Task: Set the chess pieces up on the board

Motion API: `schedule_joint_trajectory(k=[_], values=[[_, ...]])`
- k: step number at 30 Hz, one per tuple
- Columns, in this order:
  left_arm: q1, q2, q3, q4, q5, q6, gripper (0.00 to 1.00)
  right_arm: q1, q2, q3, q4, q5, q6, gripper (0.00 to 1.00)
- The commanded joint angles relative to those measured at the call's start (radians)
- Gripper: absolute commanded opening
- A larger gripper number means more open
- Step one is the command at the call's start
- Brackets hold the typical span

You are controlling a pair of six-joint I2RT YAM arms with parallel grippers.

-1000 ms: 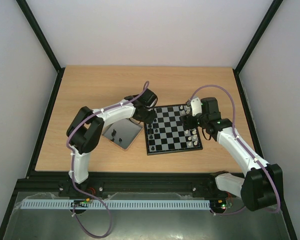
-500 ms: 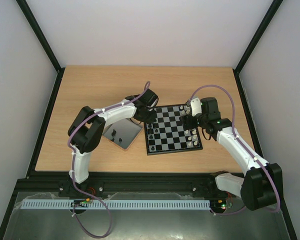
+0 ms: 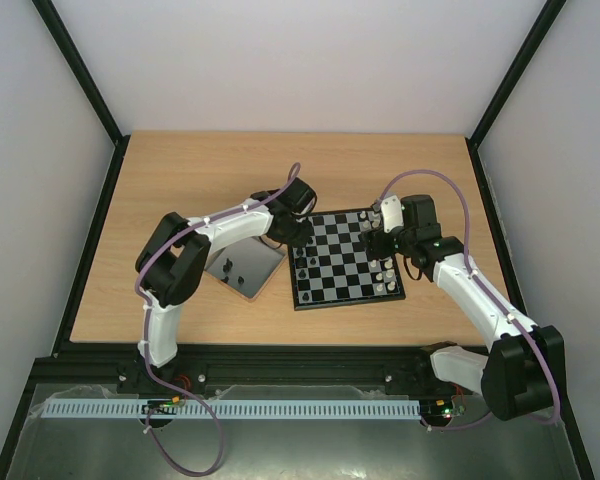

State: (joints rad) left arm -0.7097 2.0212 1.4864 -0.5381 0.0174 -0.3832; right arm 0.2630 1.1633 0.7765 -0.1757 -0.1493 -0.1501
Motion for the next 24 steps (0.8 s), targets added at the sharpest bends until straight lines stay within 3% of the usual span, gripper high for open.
schedule_joint_trajectory(k=[1, 16, 24], values=[[-0.01, -0.022, -0.008, -0.042, -0.011, -0.008, 0.06, -0.002, 0.006, -0.006, -0.015, -0.012, -0.007, 0.79], [-0.01, -0.077, -0.007, -0.058, -0.056, -0.016, 0.23, -0.003, 0.006, -0.007, -0.015, -0.012, -0.009, 0.79], [-0.009, -0.079, -0.015, -0.054, -0.051, -0.013, 0.24, -0.002, 0.007, -0.006, -0.014, -0.012, -0.011, 0.79]])
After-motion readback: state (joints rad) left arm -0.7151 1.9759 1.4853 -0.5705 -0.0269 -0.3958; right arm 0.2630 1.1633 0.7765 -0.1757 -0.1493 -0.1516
